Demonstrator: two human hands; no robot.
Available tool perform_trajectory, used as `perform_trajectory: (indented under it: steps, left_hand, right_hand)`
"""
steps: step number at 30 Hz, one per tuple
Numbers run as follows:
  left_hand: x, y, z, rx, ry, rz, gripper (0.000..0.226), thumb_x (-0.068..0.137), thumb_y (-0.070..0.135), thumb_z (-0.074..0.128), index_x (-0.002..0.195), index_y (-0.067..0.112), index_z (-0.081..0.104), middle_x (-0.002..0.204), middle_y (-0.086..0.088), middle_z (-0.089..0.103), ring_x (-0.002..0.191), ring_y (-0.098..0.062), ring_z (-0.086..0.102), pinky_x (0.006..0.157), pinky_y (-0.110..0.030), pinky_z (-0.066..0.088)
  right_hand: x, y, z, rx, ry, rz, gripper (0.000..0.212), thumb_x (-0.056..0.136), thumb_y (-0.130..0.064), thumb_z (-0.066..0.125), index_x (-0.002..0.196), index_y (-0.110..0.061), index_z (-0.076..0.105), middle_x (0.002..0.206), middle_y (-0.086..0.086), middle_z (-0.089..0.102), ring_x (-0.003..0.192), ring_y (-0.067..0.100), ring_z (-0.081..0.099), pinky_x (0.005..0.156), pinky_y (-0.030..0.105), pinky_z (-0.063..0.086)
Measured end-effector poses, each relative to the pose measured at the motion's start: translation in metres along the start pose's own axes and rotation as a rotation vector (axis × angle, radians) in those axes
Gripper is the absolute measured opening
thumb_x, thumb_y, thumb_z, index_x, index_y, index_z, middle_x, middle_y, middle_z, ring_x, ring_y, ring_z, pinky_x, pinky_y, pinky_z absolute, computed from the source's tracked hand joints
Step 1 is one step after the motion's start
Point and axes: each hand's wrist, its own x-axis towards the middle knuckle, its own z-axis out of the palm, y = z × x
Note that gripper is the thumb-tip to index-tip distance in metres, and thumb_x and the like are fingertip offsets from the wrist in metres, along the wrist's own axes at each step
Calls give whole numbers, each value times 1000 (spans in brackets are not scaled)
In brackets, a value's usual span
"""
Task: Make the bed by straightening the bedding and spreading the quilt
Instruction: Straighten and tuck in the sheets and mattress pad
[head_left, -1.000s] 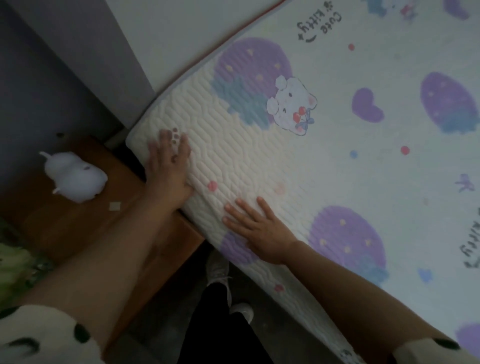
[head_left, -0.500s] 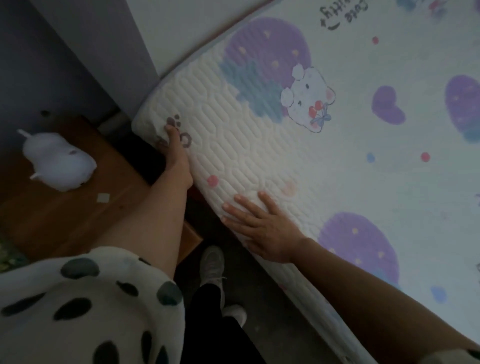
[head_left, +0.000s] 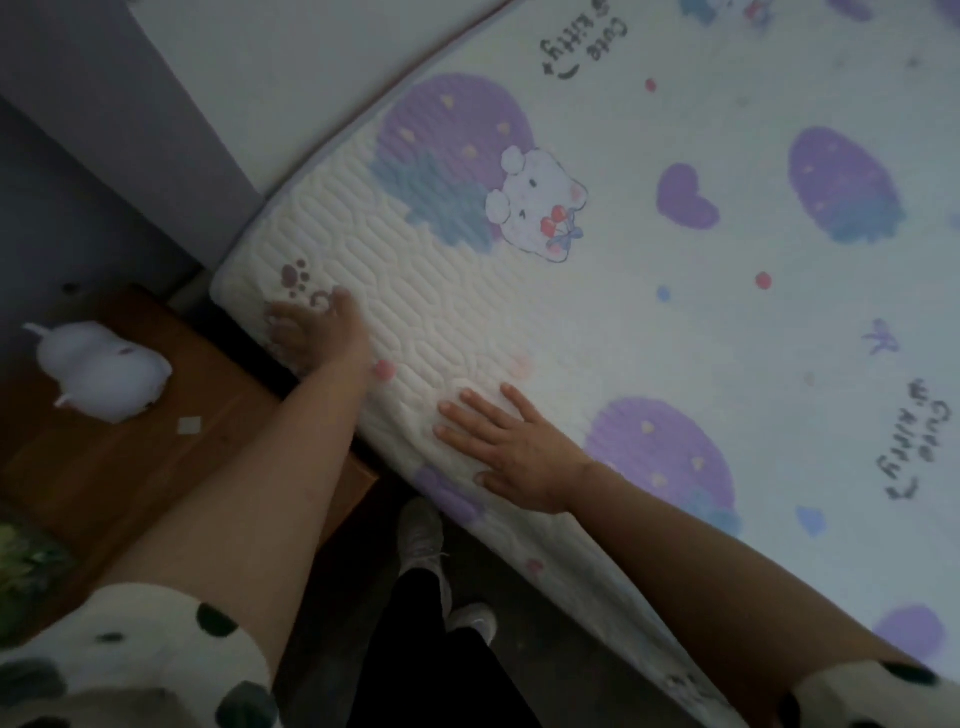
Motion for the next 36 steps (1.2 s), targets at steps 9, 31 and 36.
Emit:
perform_trajectory:
  steps: [9,31,36]
  left_hand:
    - [-146,-17,76,975,-540,1267,69,100,38,32,151,23,-11,159,-2,-17,147,-24,-14,117,-45,-1]
    - [-299,46,164,1338,-596,1664,26,91,14,44,114,17,56,113,-4,57,108,-24,52,81,-31,40]
    - [-357,115,156,1246,-545,1835,21,92,10,42,105,14,57,106,-6,59,101,-25,54,69,-30,31]
  right_hand:
    - [-102,35,10,190,-40,700,63,101,-39,23,152,-26,-10,159,-3,-17,147,22,-14,115,59,1]
    - [-251,70,7,437,147,1069,29,97,-22,42,123,-12,52,121,9,56,111,31,50,87,40,38]
    - [-319,89,-64,317,193,1267,32,101,-24,34,127,-13,50,119,9,58,110,29,51,89,37,38]
